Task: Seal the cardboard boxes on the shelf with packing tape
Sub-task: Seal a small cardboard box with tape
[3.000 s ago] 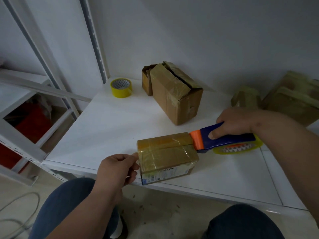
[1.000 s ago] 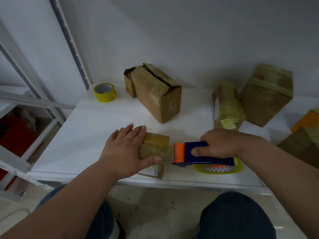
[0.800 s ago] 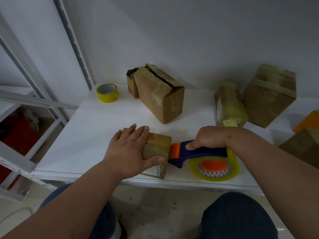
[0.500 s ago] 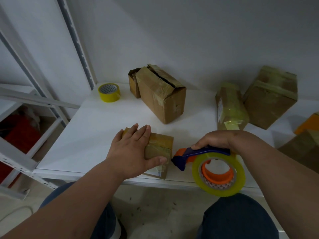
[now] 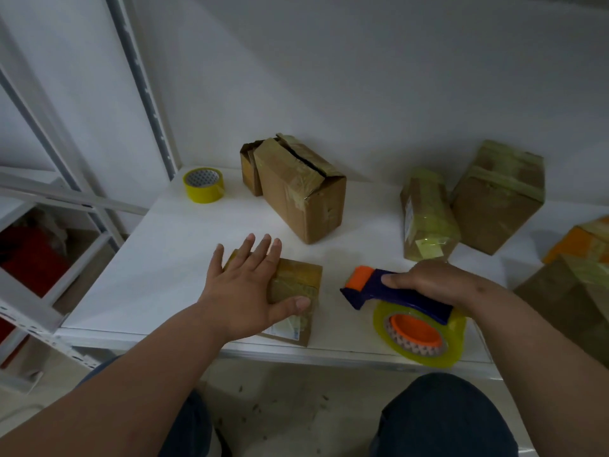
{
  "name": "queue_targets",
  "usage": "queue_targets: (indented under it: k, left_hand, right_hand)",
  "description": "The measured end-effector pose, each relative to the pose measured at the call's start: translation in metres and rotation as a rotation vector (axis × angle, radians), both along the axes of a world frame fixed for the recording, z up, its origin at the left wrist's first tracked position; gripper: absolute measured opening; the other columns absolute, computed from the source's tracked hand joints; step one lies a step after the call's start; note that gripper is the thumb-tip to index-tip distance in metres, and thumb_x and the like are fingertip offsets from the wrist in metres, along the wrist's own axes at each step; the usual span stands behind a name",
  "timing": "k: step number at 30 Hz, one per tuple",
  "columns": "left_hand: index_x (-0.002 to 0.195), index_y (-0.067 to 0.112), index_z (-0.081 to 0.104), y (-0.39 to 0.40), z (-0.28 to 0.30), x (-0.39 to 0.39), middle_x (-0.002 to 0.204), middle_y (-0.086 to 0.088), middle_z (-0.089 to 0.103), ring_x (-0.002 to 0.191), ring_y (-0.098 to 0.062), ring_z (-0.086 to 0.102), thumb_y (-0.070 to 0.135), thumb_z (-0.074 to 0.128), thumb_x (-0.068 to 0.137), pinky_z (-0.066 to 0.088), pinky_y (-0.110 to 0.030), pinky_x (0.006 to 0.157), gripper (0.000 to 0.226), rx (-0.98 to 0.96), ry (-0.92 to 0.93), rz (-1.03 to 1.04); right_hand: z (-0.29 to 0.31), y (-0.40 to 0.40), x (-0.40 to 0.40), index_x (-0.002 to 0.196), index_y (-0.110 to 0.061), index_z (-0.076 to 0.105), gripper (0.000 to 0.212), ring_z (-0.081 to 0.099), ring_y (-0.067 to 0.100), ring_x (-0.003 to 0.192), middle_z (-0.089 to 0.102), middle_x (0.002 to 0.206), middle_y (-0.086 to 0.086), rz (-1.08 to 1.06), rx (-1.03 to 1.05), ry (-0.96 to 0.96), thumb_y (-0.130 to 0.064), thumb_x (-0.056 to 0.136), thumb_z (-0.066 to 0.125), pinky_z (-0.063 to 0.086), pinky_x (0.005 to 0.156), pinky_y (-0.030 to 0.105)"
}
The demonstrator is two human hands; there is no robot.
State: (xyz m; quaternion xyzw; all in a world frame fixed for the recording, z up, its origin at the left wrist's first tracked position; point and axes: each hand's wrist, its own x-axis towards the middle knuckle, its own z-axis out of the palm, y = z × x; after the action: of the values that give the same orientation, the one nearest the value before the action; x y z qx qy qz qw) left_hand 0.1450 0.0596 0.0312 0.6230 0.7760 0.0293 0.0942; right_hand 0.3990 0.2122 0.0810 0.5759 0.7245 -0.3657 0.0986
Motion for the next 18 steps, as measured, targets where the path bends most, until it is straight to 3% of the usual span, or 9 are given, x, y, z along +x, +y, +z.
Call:
queue_targets:
  k: [3, 6, 9, 11, 15, 18]
  left_hand:
    - [0.153, 0.040, 0.014, -0.005, 0.009, 0.007, 0.162, 0.015, 0.005, 0.150, -0.012, -0.010, 0.085, 0.007, 0.071, -0.015, -0.054, 0.114, 0.094, 0.244, -0.085, 0.097]
    - [0.133, 0.040, 0.053, -0.012, 0.022, 0.027, 0.139, 0.020, 0.046, 0.137, -0.010, 0.034, 0.067, 0.034, 0.083, 0.018, -0.044, 0.113, 0.060, 0.427, -0.284, 0.242]
    - [0.117, 0.034, 0.065, -0.019, 0.039, 0.051, 0.113, 0.018, 0.061, 0.108, -0.005, 0.057, 0.042, 0.055, 0.095, 0.046, -0.023, 0.092, 0.025, 0.340, -0.882, 0.337]
    - [0.109, 0.030, 0.069, -0.023, 0.044, 0.060, 0.107, 0.010, 0.070, 0.101, -0.008, 0.063, 0.043, 0.059, 0.092, 0.050, -0.025, 0.091, 0.024, 0.236, -1.224, 0.346]
    - [0.102, 0.014, 0.072, -0.027, 0.044, 0.062, 0.100, -0.006, 0.071, 0.094, -0.021, 0.065, 0.054, 0.070, 0.075, 0.051, -0.037, 0.089, 0.048, 0.046, -1.556, 0.252]
    - [0.082, 0.018, 0.073, -0.031, 0.043, 0.062, 0.091, -0.009, 0.066, 0.087, -0.021, 0.060, 0.038, 0.074, 0.073, 0.049, -0.034, 0.081, 0.022, -0.009, -1.714, 0.240]
  right_hand:
    - [0.007, -0.013, 0.017, 0.078, -0.014, 0.062, 0.043, 0.061, 0.013, 0.065, 0.065, 0.076, 0.002, 0.121, 0.150, 0.086, -0.057, 0.083, 0.061, 0.041, 0.059, 0.023]
    - [0.012, -0.033, 0.032, 0.075, -0.021, 0.060, 0.033, 0.058, 0.006, 0.058, 0.061, 0.068, -0.001, 0.189, 0.321, 0.208, -0.052, 0.084, 0.064, 0.039, 0.057, 0.021]
    - [0.016, -0.053, 0.038, 0.079, -0.025, 0.063, 0.038, 0.062, 0.008, 0.063, 0.066, 0.074, -0.007, 0.241, 0.384, 0.372, -0.063, 0.073, 0.062, 0.041, 0.055, 0.018]
    - [0.019, -0.064, 0.037, 0.081, -0.027, 0.064, 0.049, 0.063, 0.010, 0.064, 0.067, 0.074, -0.010, 0.264, 0.387, 0.455, -0.073, 0.065, 0.057, 0.044, 0.053, 0.016]
    - [0.021, -0.076, 0.035, 0.082, -0.034, 0.064, 0.063, 0.065, 0.010, 0.066, 0.069, 0.075, -0.009, 0.271, 0.351, 0.561, -0.090, 0.058, 0.050, 0.047, 0.054, 0.019]
    - [0.019, -0.081, 0.031, 0.082, -0.036, 0.063, 0.059, 0.064, 0.011, 0.063, 0.068, 0.074, -0.005, 0.265, 0.315, 0.626, -0.089, 0.058, 0.052, 0.045, 0.054, 0.017]
